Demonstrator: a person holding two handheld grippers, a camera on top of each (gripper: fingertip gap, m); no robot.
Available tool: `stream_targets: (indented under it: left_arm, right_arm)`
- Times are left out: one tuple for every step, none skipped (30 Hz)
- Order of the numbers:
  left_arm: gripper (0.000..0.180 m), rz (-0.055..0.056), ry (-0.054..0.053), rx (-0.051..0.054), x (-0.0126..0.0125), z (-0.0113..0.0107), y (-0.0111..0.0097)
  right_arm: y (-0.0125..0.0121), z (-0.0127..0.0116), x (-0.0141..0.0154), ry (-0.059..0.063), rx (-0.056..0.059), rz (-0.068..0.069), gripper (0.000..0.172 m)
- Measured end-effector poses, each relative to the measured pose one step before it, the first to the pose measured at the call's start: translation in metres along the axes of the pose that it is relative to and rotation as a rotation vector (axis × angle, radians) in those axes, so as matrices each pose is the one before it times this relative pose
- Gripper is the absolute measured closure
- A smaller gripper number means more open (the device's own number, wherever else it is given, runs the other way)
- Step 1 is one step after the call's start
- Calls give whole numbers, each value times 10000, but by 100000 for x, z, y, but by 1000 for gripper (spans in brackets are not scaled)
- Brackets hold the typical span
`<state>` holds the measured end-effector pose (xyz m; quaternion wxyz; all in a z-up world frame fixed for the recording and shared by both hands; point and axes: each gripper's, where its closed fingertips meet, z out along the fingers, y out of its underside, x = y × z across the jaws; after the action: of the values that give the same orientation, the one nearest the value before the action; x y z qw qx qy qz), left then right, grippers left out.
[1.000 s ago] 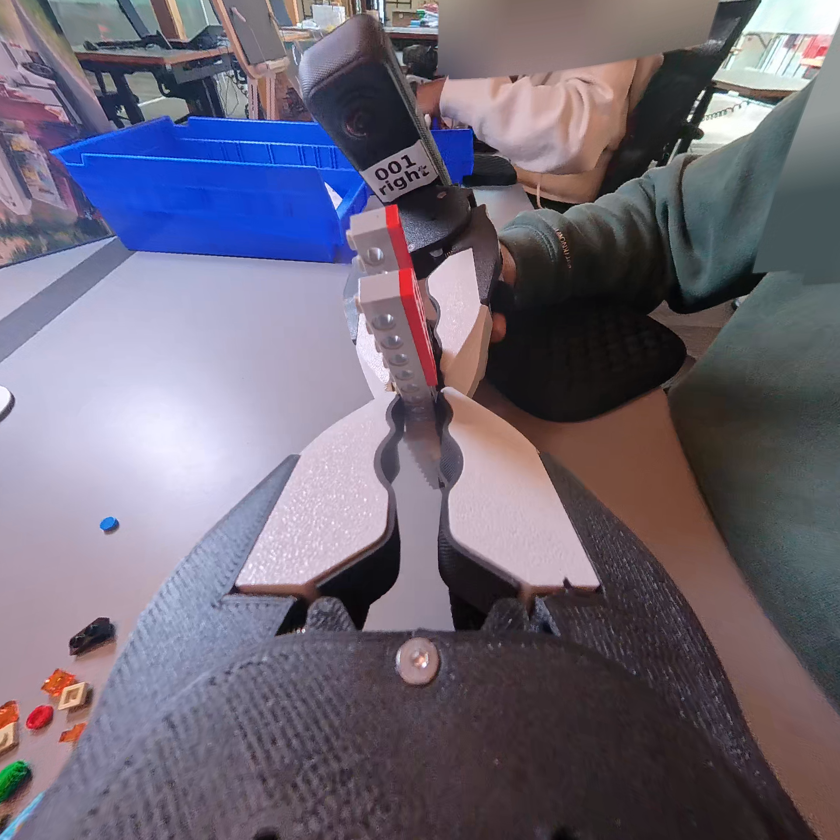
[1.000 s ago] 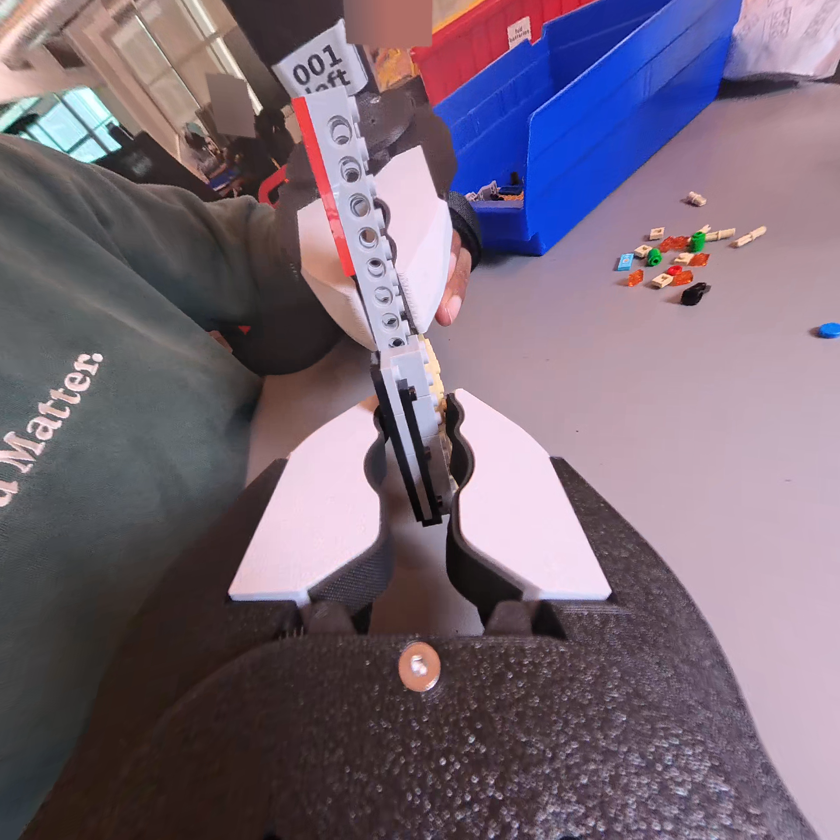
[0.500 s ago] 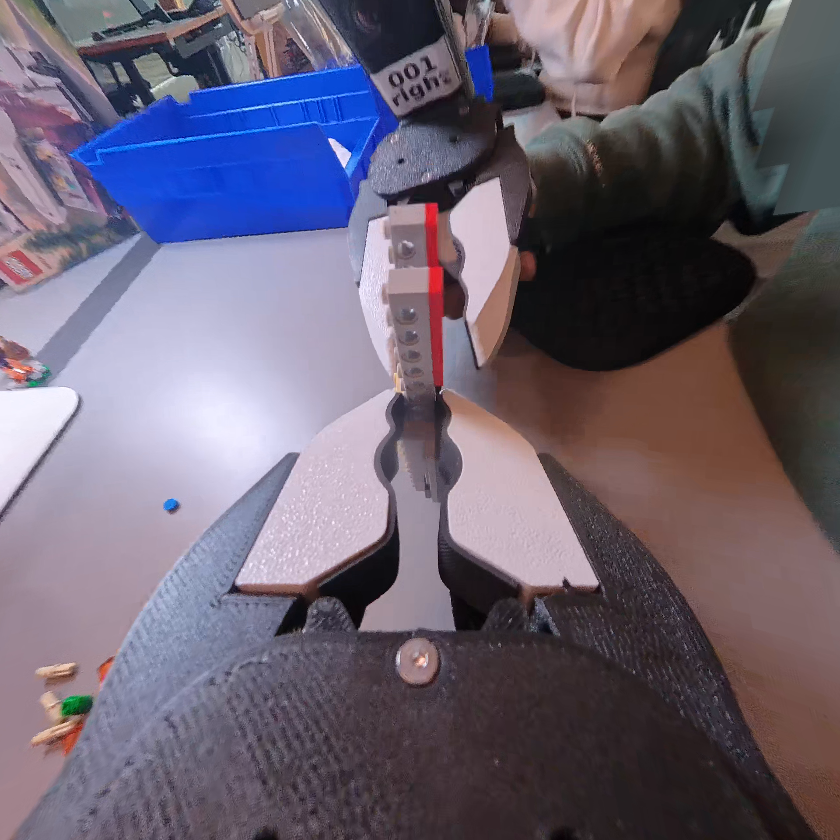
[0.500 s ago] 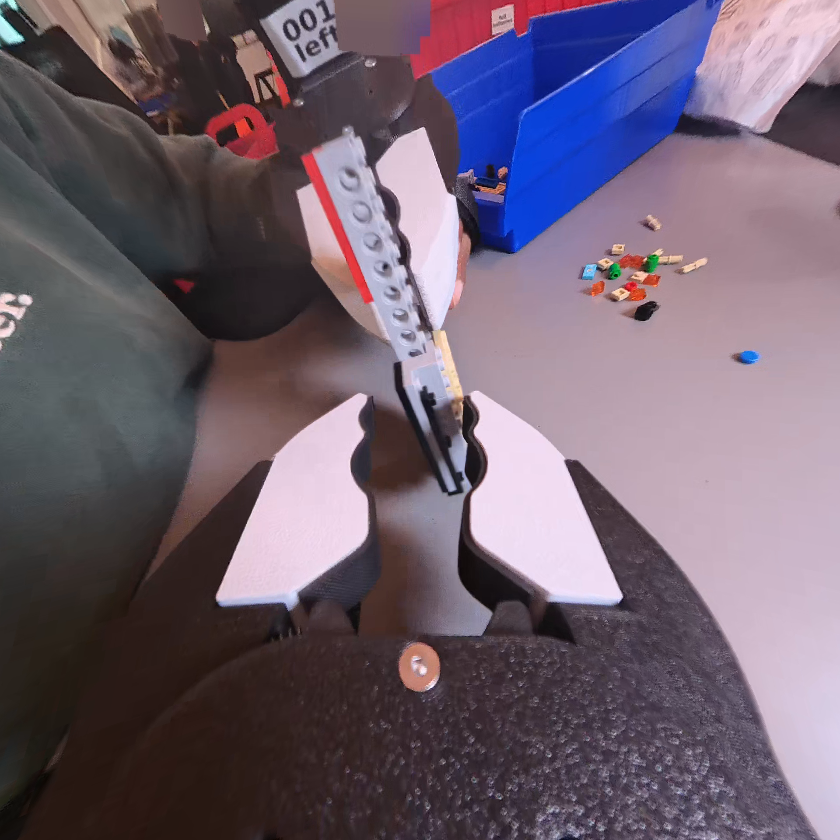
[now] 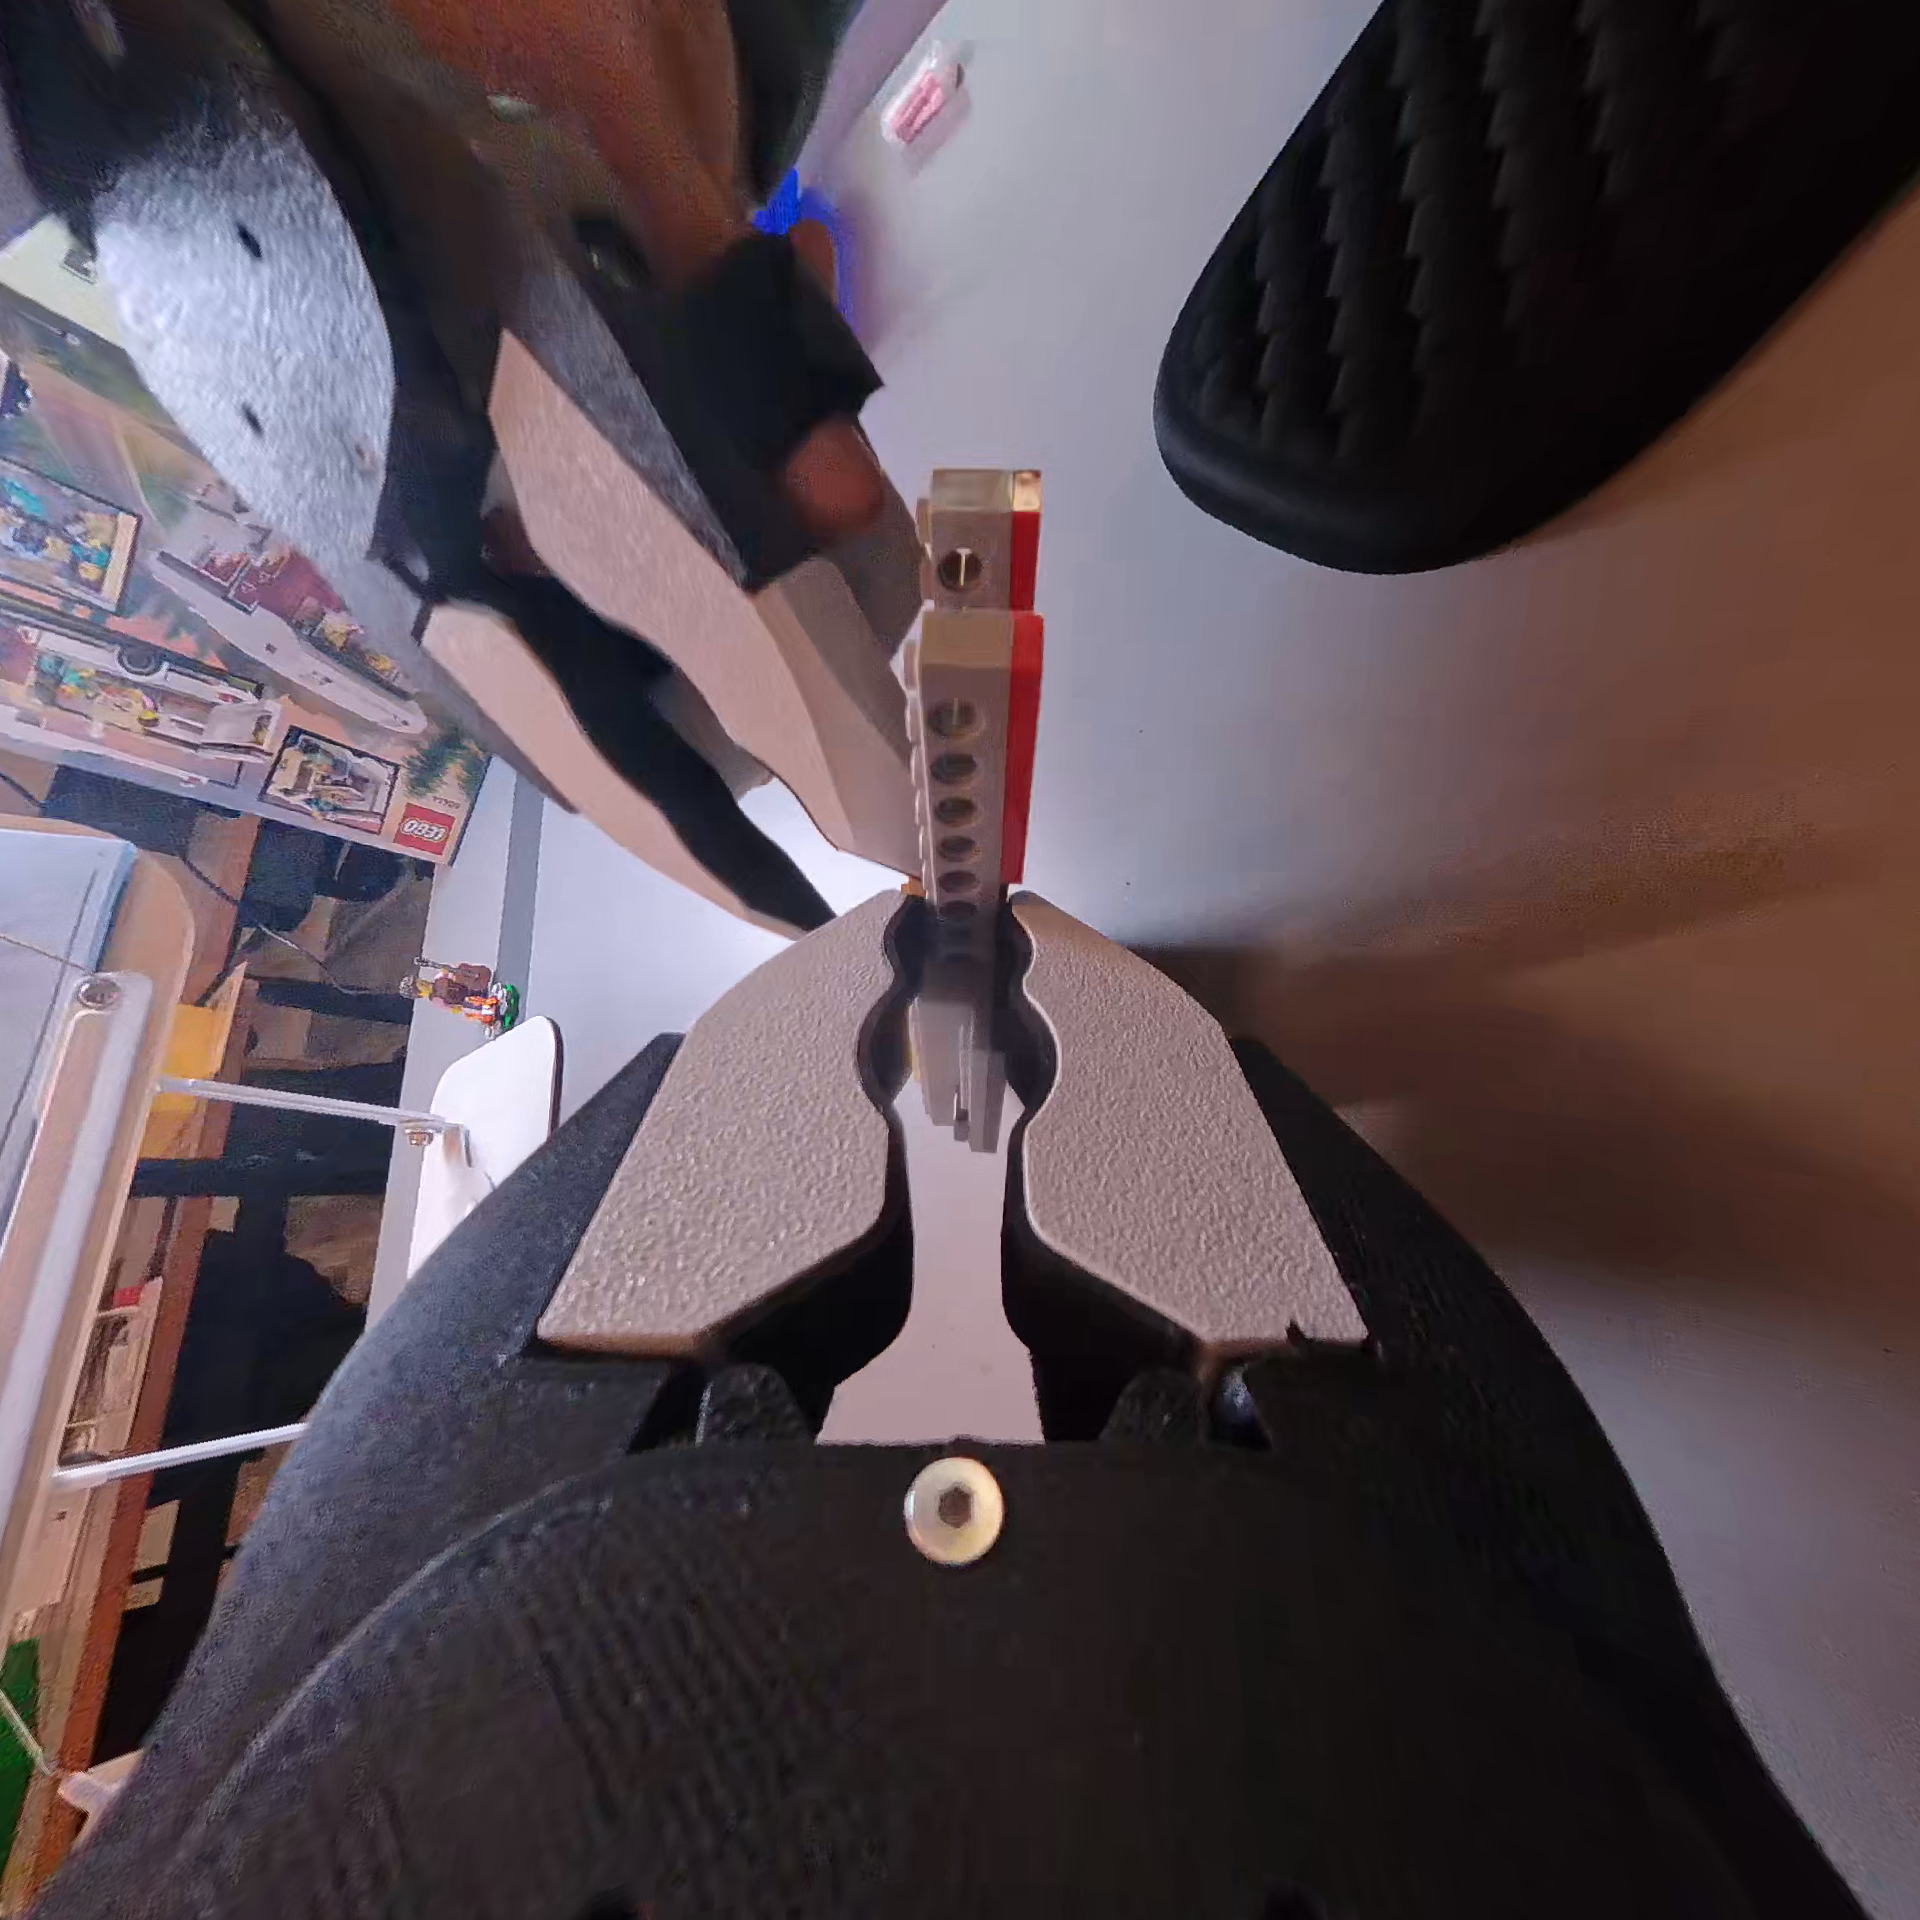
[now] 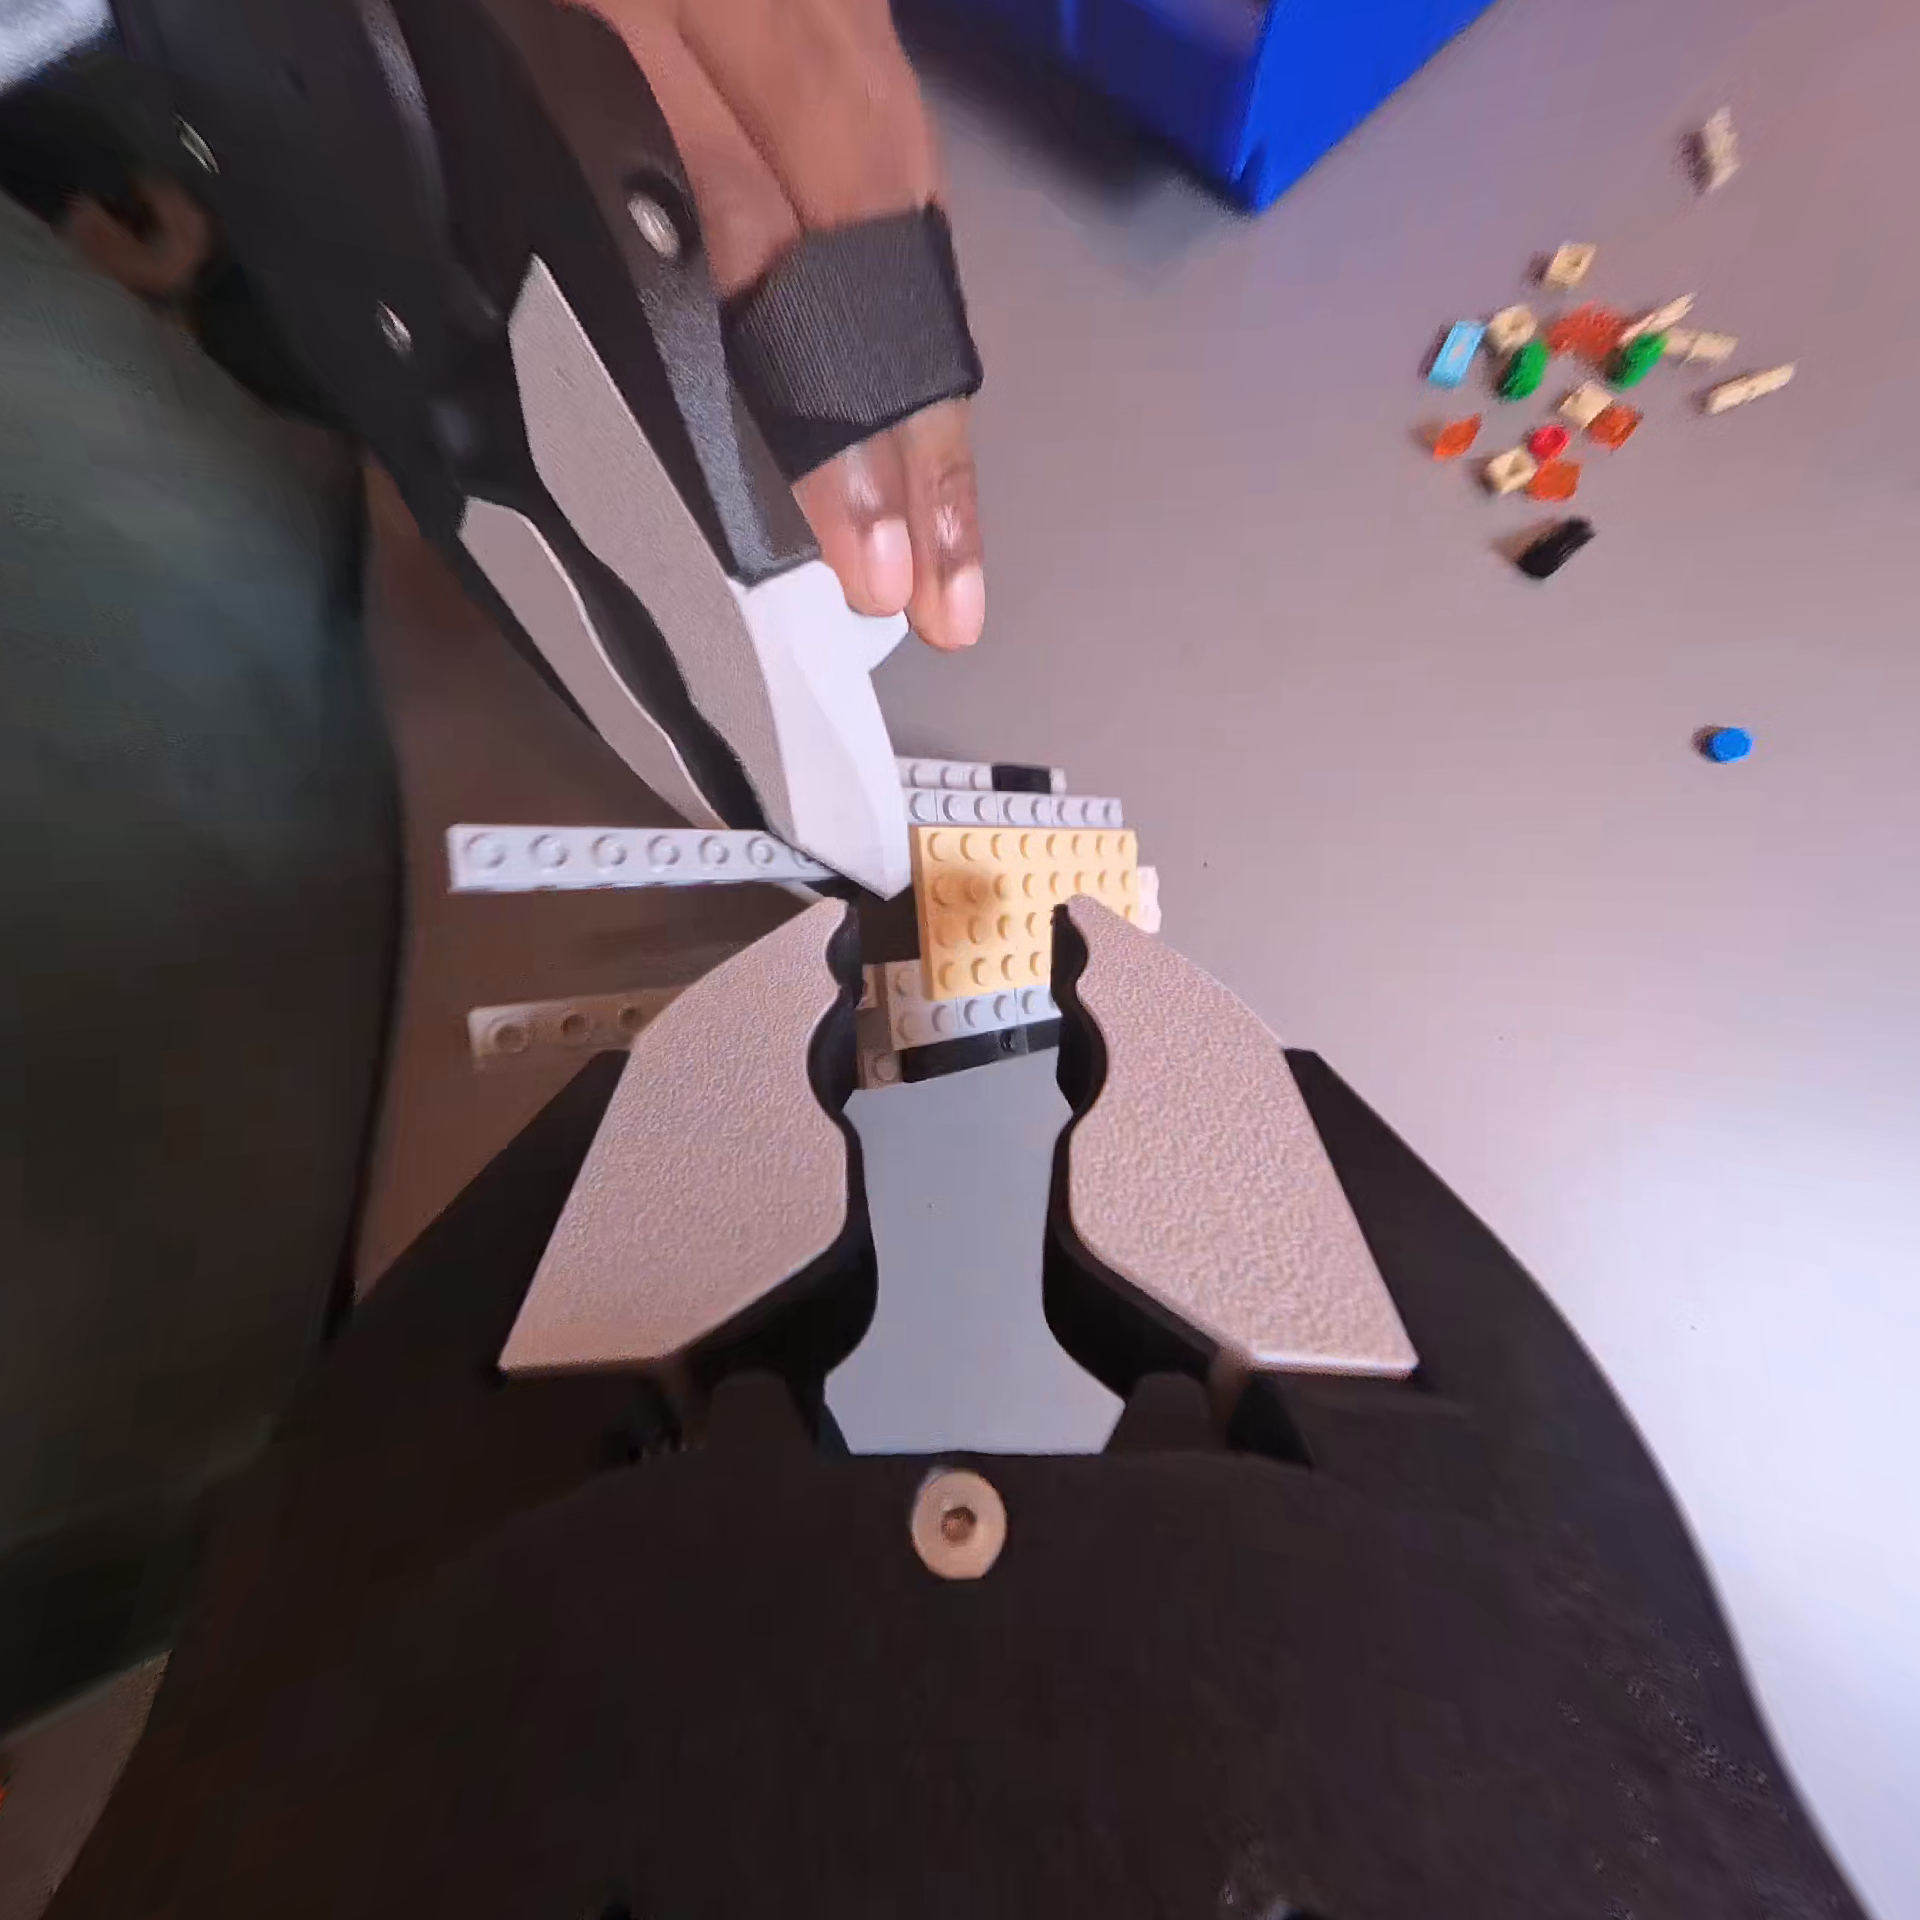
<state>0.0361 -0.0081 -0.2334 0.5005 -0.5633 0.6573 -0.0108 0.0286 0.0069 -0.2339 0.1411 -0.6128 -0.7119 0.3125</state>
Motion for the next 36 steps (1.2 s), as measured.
stream_targets:
  left_arm:
    - [167, 121, 69, -20, 211, -1, -114]
    - [167, -39, 88, 29, 158, -7, -155]
    - [167, -78, 162, -93, 161, 14, 110]
    - [167, 28, 7, -98, -33, -12, 272]
    - [167, 15, -54, -42, -112, -30, 266]
    - [167, -135, 99, 73, 78, -84, 71]
    - [167, -143, 152, 102, 153, -95, 18]
    - [167, -20, 20, 71, 35, -69, 72]
    - [167, 29, -38, 10, -57, -61, 118]
    - [167, -24, 70, 32, 47, -70, 69]
    - [167, -73, 33, 64, -20, -46, 46]
    - [166, -14, -39, 88, -95, -66, 33]
    - [164, 82, -94, 65, -204, -157, 93]
    - [164, 30, -87, 125, -226, -244, 75]
    - [162, -98, -39, 140, -188, -388, 77]
    - [156, -162, -84, 26, -292, -419, 341]
    - [152, -155, -20, -75, -228, -422, 578]
    - [149, -105, -10, -128, -178, -314, 679]
    - [149, -34, 73, -120, 29, -178, 604]
    - [150, 61, 212, -48, 395, 17, 356]
    - [152, 171, 51, 46, 296, 167, 48]
    - [160, 299, -138, 45, 87, 237, -92]
    - [167, 364, -211, 50, -5, 207, -174]
    - [170, 357, -196, -57, -158, 79, 19]
    - [170, 93, 25, -32, -16, 21, 17]
    - [170, -49, 184, 72, 216, -42, -105]
    - [171, 60, 246, 125, 403, -85, -159]
    - [172, 139, 246, 45, 500, 3, -73]
    - [172, 118, 19, 8, 211, 85, -60]
    - [172, 176, -24, -38, 37, 31, 0]
    - [172, 25, 46, -32, 72, 39, -38]
    - [172, -2, 41, -20, 28, 32, -42]
    - [172, 83, 17, -12, 63, 34, -39]
    - [172, 120, 19, -35, 96, 17, -25]
    - [172, 127, -12, -32, 91, 46, -35]
    - [172, 48, -17, -15, 49, 24, -20]
  right_arm:
    - [260, 377, 1, 140, -438, -240, 137]
    - [221, 364, -69, 112, -409, -263, 137]
    - [151, 343, -26, 163, -365, -292, 135]
    - [-55, 239, -5, 220, -190, -373, 136]
    - [-170, 132, -77, 195, -44, -462, 143]
    - [-137, 113, -141, 164, 7, -477, 152]
    - [-112, 110, -98, 197, 48, -436, 154]
    - [-118, 74, -10, 228, 89, -369, 156]
    - [-117, 85, 56, 236, 114, -276, 158]
    - [-103, 89, 28, 191, 121, -171, 160]
    - [-68, 59, 55, 153, 121, -90, 161]
    - [-97, -10, 92, 120, 151, 11, 162]
    - [-154, -58, 185, 125, 231, 99, 165]
    - [-180, -43, 217, 123, 295, 184, 166]
    - [82, 65, 156, 66, 150, 197, 166]
    - [300, 115, 86, 60, 76, 114, 166]
    - [121, 57, -2, 18, 232, 196, 166]
    - [89, -4, -141, -89, 241, 298, 166]
    - [8, -45, -155, -83, 274, 274, 166]
    - [-60, -36, -67, -6, 280, 223, 166]
    - [-74, -16, -39, 19, 237, 168, 166]
    - [-97, 14, 17, 60, 191, 118, 166]
    - [-42, 31, 26, 69, 119, 90, 166]
    - [24, 5, 35, 71, 71, 54, 166]
    - [16, -26, 62, 104, 114, 56, 166]
    - [1, -21, -37, 20, 129, 85, 166]
    - [16, -22, -94, -35, 124, 79, 166]
    - [0, -34, -100, -64, 103, 47, 166]
    - [44, -38, -92, -104, 52, 44, 166]
    - [55, -30, -60, -85, 45, 35, 166]
    - [34, -31, -64, -84, 38, 35, 166]
    - [24, -41, -20, -103, 48, 108, 166]
    - [-1, -30, -11, -118, 79, 179, 166]
    - [15, -20, -14, -104, 87, 161, 166]
    - [-3, -26, -14, -54, 82, 99, 166]
    - [-50, -43, 41, 20, 81, 59, 166]
